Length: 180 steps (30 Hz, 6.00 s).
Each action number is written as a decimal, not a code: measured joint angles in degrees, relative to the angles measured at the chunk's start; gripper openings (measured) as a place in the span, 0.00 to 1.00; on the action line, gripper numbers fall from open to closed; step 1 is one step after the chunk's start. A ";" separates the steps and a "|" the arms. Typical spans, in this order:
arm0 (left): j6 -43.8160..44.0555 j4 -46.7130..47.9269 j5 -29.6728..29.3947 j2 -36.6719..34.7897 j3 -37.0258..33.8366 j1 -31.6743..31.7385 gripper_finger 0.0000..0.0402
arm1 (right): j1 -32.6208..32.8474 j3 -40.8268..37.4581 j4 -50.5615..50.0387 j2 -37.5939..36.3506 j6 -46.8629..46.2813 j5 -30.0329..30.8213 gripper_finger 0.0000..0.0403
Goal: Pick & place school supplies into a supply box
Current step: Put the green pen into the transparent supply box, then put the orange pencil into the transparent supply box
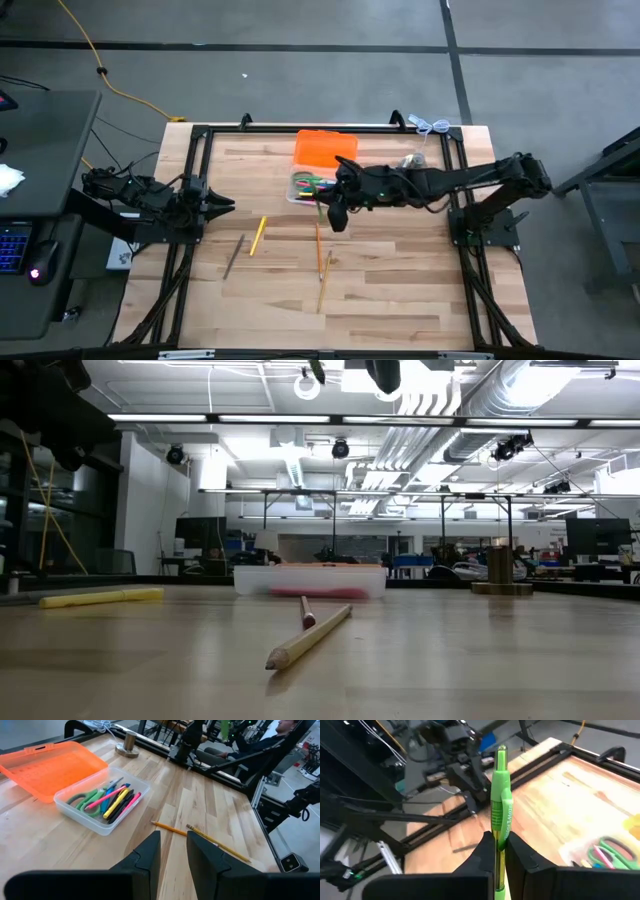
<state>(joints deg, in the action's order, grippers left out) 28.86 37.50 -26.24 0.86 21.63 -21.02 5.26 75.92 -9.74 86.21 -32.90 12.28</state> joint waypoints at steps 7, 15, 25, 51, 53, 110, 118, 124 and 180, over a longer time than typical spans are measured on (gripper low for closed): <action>0.00 0.02 0.00 -0.02 0.00 0.00 0.30 | -5.39 0.00 -1.99 0.05 4.25 -2.35 0.01; 0.00 0.02 0.00 -0.02 0.00 0.00 0.30 | -11.93 0.00 -3.87 0.05 7.89 -5.54 0.01; 0.00 0.42 0.04 0.00 -0.02 0.00 0.30 | -16.07 0.01 -5.07 3.25 12.21 -9.35 0.01; 0.00 0.39 0.06 0.00 -0.01 0.00 0.30 | -19.52 18.16 -30.20 27.35 29.26 -11.60 0.01; 0.00 0.37 0.07 0.00 -0.02 0.00 0.30 | -19.74 18.16 -30.48 28.32 29.67 -11.52 0.02; 0.00 1.70 0.04 0.02 -0.02 -0.02 0.30 | -19.90 22.28 -32.92 35.42 37.43 -11.59 0.30; -0.01 1.70 0.04 0.02 -0.02 0.00 0.30 | -19.71 34.53 -41.06 35.39 38.42 -10.92 0.31; -0.02 1.70 0.04 0.02 -0.02 -0.02 0.30 | -17.47 46.09 -52.77 35.37 35.45 -17.86 0.31; 0.15 1.75 0.07 0.02 -0.02 0.00 0.30 | -1.71 31.18 -36.38 34.59 -27.65 -22.26 0.31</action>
<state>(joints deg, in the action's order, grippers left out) 29.02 39.24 -26.17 0.88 21.61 -21.02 3.55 107.10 -46.12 120.79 -60.55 -9.97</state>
